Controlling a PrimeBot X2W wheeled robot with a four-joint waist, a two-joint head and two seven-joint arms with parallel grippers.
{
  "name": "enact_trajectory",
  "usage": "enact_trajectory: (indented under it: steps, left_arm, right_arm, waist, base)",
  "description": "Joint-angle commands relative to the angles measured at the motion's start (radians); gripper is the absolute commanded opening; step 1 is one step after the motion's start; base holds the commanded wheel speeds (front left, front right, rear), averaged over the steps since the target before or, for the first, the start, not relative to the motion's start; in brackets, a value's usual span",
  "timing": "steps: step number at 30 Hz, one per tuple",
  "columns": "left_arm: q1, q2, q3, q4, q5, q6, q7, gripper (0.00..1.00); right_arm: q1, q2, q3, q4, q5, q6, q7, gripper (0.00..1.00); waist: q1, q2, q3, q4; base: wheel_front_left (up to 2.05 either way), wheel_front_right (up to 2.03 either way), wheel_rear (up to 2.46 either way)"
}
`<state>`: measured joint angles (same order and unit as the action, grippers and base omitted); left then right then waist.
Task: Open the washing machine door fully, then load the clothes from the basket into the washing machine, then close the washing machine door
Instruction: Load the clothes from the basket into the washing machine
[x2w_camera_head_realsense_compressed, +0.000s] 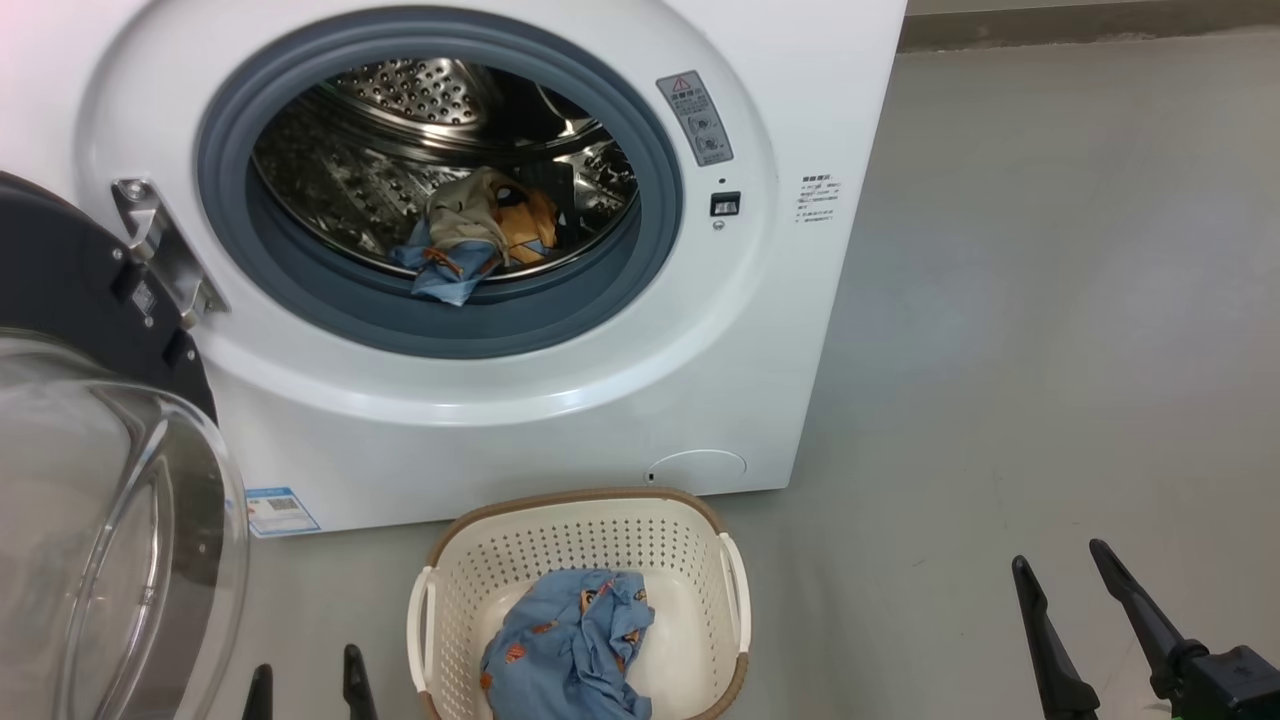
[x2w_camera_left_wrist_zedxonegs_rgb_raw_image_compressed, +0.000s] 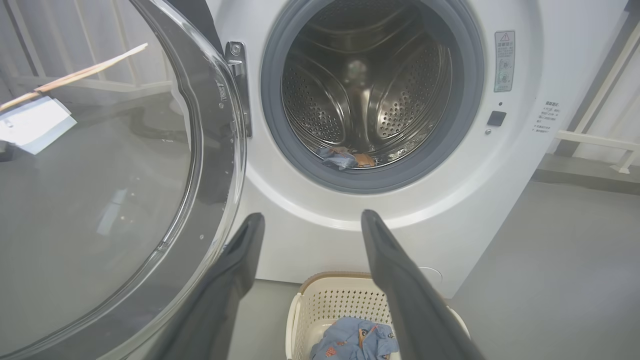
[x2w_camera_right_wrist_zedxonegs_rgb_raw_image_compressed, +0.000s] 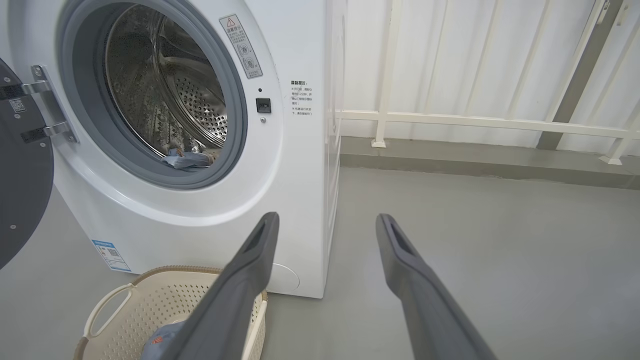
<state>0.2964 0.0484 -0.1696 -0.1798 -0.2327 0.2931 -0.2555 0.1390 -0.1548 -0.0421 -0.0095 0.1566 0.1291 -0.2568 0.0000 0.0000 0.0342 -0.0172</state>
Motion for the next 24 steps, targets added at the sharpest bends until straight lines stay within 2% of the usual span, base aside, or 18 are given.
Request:
enact_trajectory:
  steps: [1, 9, 16, 24]
  left_arm:
    - [-0.01, 0.002, 0.038, -0.032, 0.009, -0.003, -0.006, 1.0]
    - [-0.004, 0.002, 0.041, -0.035, 0.007, -0.008, -0.006, 1.0]
    - [-0.018, 0.002, 0.017, -0.005, 0.0, -0.003, -0.006, 1.0]
    - [-0.156, 0.002, -0.048, 0.134, -0.012, -0.015, -0.006, 1.0]
  right_arm:
    - [-0.002, -0.011, 0.018, -0.027, -0.014, 0.002, -0.005, 1.0]
    - [-0.009, -0.006, 0.028, -0.029, -0.012, 0.002, -0.005, 1.0]
    - [-0.03, -0.003, 0.038, -0.03, 0.0, 0.002, -0.005, 1.0]
    - [-0.086, 0.008, 0.039, -0.033, 0.034, 0.002, -0.005, 1.0]
  waist:
    - [0.0, 0.0, -0.002, 0.0]
    - [0.0, 0.0, 0.009, -0.017]
    - [0.0, 0.0, 0.047, -0.063]
    - [0.0, 0.0, 0.184, -0.147]
  base:
    - [0.0, 0.0, 0.0]
    - [0.0, 0.0, 0.0]
    - [0.0, 0.0, 0.0]
    - [0.0, 0.0, 0.0]
